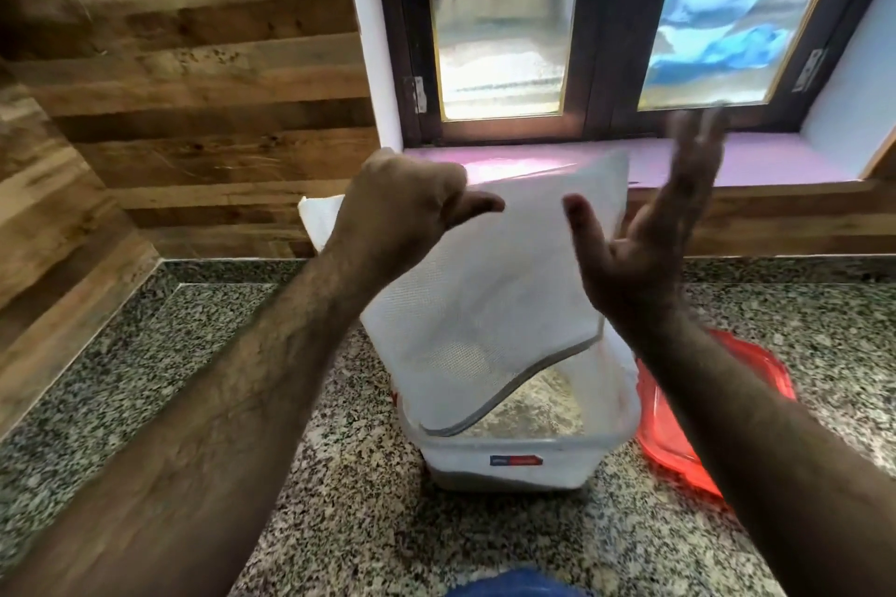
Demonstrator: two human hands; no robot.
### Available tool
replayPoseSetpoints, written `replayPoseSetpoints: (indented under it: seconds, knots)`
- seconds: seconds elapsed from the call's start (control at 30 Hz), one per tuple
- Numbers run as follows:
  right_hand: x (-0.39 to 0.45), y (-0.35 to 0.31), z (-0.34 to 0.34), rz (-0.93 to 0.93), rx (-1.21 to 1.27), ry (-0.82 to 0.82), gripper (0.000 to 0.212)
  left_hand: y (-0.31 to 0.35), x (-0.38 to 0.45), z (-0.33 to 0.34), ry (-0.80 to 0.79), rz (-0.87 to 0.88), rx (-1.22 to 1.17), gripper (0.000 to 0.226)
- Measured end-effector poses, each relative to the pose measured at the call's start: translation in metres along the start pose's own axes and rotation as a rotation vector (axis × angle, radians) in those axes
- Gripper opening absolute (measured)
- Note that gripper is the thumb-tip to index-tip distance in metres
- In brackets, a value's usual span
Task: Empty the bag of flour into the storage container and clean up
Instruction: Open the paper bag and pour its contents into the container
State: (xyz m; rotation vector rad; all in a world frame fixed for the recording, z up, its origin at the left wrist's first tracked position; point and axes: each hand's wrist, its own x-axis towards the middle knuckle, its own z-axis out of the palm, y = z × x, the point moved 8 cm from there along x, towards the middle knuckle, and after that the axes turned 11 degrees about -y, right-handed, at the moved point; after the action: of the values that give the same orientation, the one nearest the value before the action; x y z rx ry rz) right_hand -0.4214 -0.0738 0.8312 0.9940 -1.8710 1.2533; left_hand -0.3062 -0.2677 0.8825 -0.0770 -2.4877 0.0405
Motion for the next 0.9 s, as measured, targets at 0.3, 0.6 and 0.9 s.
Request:
replayPoseSetpoints:
  seconds: [0.3,0.6,0.9]
  knots:
    - [-0.077,0.057,0.054,0.990,0.927,-0.092,0.138,-0.052,-0.034,-0.022,0.218,-0.270,-0.328,0.047]
    - [-0.075,0.012,0.081,0.772,1.140,-0.453,0.059,-0.105,-0.089,-0.020,0.466,-0.570,-0.829,0.062]
    - [-0.050,-0.062,0.107,0.545,1.045,-0.700,0.080,-0.140,-0.188,0.015,0.607,-1.165,-1.175,0.051]
